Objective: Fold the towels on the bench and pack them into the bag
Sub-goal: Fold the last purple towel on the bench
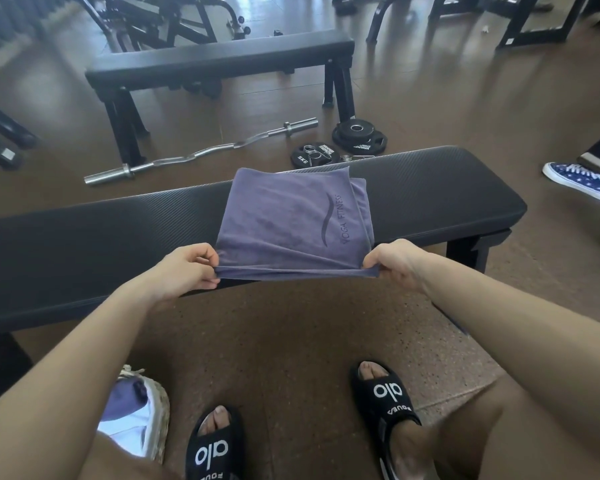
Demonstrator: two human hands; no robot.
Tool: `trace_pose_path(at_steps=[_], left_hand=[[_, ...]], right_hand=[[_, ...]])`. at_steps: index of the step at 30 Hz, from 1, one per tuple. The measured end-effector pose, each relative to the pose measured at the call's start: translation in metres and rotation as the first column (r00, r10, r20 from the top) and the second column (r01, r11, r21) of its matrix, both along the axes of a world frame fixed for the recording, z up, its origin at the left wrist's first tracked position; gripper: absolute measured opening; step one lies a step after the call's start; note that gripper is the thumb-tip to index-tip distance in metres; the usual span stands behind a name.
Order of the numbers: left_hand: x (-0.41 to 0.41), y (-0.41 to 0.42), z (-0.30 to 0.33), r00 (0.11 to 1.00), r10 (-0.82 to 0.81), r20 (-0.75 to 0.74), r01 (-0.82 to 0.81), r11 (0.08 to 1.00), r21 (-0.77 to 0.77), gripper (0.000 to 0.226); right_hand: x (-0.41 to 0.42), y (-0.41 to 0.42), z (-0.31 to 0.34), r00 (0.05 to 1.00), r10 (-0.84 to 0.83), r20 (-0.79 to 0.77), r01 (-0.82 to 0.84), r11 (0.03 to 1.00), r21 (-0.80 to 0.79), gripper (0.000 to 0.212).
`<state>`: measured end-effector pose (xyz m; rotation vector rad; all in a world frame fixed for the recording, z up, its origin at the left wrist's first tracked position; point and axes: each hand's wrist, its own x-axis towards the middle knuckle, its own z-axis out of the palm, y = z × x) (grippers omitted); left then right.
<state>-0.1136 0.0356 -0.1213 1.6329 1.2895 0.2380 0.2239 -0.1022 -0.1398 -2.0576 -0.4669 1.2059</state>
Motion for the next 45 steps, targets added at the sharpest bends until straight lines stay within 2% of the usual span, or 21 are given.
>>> trace_pose_path(at_steps=[3, 7, 9, 12, 15, 18, 21, 23, 28, 33, 37, 41, 45], left_hand=[[0.000, 0.002, 0.000, 1.000, 0.004, 0.000, -0.004, 1.000, -0.008, 0.019], [0.000, -0.001, 0.002, 1.000, -0.009, 0.004, 0.009, 1.000, -0.026, 0.017], [0.000, -0.002, 0.002, 1.000, -0.011, 0.009, 0.011, 0.999, -0.030, 0.015], [0.000, -0.002, 0.002, 1.000, -0.013, 0.003, 0.013, 1.000, -0.026, 0.011], [0.000, -0.002, 0.002, 1.000, -0.001, 0.028, 0.003, 0.998, -0.055, 0.017], [-0.001, -0.002, 0.002, 0.999, 0.011, 0.051, -0.006, 0.995, -0.095, 0.019], [-0.001, -0.002, 0.003, 0.995, 0.031, 0.092, -0.017, 0.990, -0.143, 0.019], [-0.001, -0.003, 0.003, 0.993, 0.041, 0.109, -0.023, 0.987, -0.159, 0.019], [-0.002, -0.004, 0.003, 0.993, 0.046, 0.107, -0.028, 0.986, -0.165, 0.019], [-0.004, -0.005, 0.001, 0.990, 0.063, 0.125, -0.040, 0.983, -0.178, 0.021], [-0.007, -0.002, 0.000, 0.986, 0.082, 0.144, -0.052, 0.978, -0.200, 0.021], [-0.006, -0.001, 0.001, 0.980, 0.107, 0.168, -0.070, 0.975, -0.210, 0.020], [-0.004, -0.003, 0.004, 0.977, 0.120, 0.175, -0.082, 0.974, -0.210, 0.020]], right_hand=[[0.001, 0.001, 0.002, 1.000, -0.001, 0.007, 0.001, 1.000, -0.005, 0.019], [0.000, -0.001, 0.004, 0.993, 0.019, -0.112, -0.023, 0.999, -0.030, 0.023], [0.001, -0.002, 0.002, 0.986, 0.036, -0.160, -0.043, 0.998, -0.044, 0.018], [0.001, -0.007, 0.001, 0.985, 0.077, -0.154, -0.093, 0.991, -0.100, 0.013], [0.000, -0.012, 0.002, 0.965, 0.139, -0.221, -0.175, 0.973, -0.153, 0.016], [-0.002, -0.014, 0.001, 0.954, 0.132, -0.270, -0.177, 0.973, -0.149, 0.014], [-0.004, -0.015, -0.010, 0.960, 0.114, -0.256, -0.153, 0.979, -0.137, 0.025], [-0.006, -0.015, -0.021, 0.976, 0.106, -0.190, -0.131, 0.983, -0.126, 0.030], [-0.021, -0.015, -0.033, 0.988, 0.058, -0.143, -0.061, 0.998, -0.016, 0.029], [-0.028, -0.013, -0.044, 0.990, -0.046, -0.133, 0.055, 0.997, 0.059, 0.051], [-0.023, -0.010, -0.049, 0.985, -0.047, -0.164, 0.063, 0.994, 0.093, 0.069], [-0.025, -0.013, -0.042, 0.984, -0.049, -0.174, 0.067, 0.993, 0.099, 0.043], [-0.030, -0.020, -0.047, 0.932, -0.038, -0.360, 0.067, 0.995, 0.070, 0.041]])
